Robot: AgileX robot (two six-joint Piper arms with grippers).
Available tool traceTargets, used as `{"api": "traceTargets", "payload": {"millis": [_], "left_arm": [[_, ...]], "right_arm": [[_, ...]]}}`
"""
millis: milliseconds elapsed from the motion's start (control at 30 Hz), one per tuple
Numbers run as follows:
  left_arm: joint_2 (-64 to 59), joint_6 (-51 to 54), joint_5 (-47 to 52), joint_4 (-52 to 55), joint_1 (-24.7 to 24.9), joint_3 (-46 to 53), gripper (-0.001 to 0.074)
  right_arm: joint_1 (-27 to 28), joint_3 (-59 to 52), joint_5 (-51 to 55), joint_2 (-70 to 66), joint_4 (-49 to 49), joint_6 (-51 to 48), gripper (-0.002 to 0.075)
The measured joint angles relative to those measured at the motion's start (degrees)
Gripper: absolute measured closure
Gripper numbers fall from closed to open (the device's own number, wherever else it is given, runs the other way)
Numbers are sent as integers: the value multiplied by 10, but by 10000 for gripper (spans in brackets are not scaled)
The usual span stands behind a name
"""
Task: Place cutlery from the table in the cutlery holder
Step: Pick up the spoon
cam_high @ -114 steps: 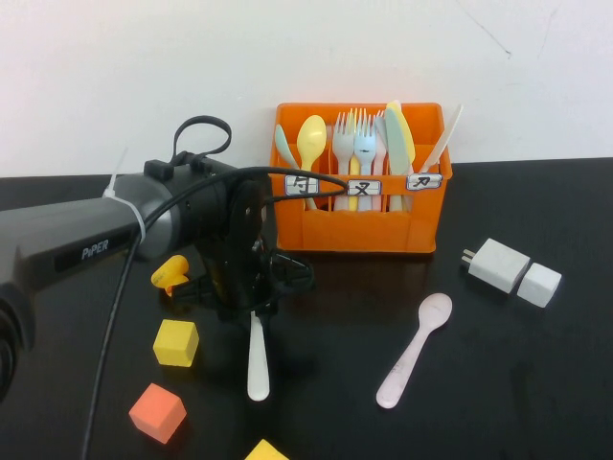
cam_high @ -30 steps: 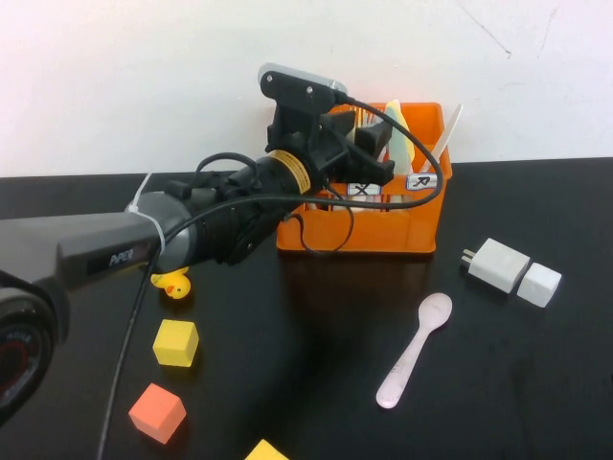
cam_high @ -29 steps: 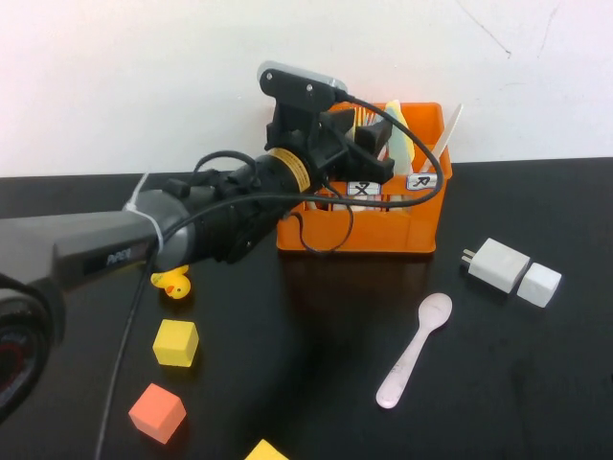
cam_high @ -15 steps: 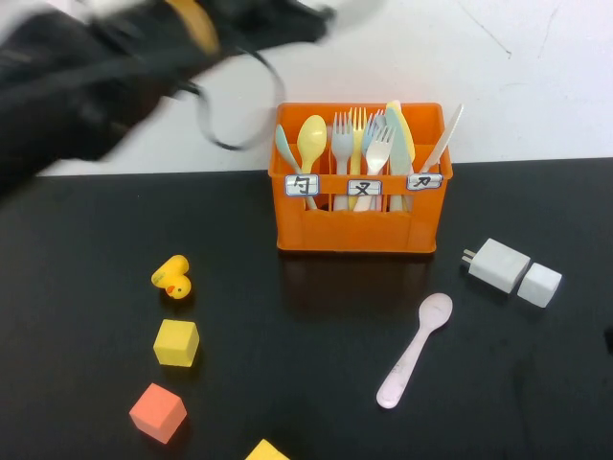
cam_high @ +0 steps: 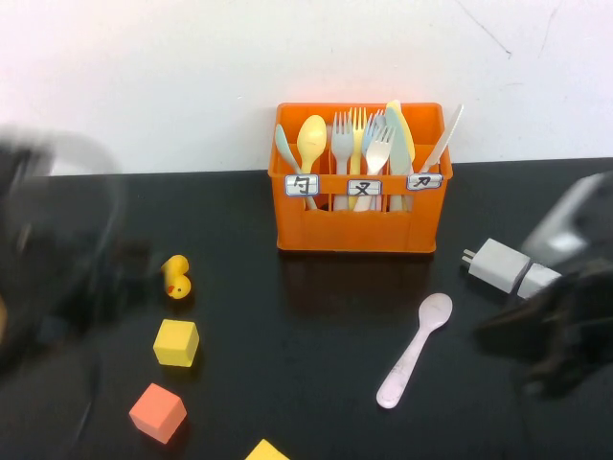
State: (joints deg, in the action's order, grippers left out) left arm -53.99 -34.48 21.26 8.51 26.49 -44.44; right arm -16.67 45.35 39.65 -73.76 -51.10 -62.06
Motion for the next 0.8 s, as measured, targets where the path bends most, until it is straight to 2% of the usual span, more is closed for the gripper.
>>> {"api": "traceTargets", "payload": {"millis": [100, 233, 400, 533, 633, 800], "left_arm": [[66, -1, 2, -18, 0, 79, 735], [155, -1, 17, -27, 0, 151, 735], [232, 10, 43, -21, 0, 197, 735], [280, 16, 54, -14, 0, 206, 735], [293, 15, 56, -10, 0, 206, 735], [293, 17, 56, -10, 0, 209, 735]], "right_arm": [[-82, 4, -67, -38, -2, 7, 728], [-136, 30, -105, -113, -2, 14, 728], [-152, 87, -114, -215, 23, 50, 728], [-153, 129, -116, -280, 93, 116, 728], [-160, 144, -116, -307, 162, 173, 728], [-176, 167, -118, -329, 204, 210, 728]]}}
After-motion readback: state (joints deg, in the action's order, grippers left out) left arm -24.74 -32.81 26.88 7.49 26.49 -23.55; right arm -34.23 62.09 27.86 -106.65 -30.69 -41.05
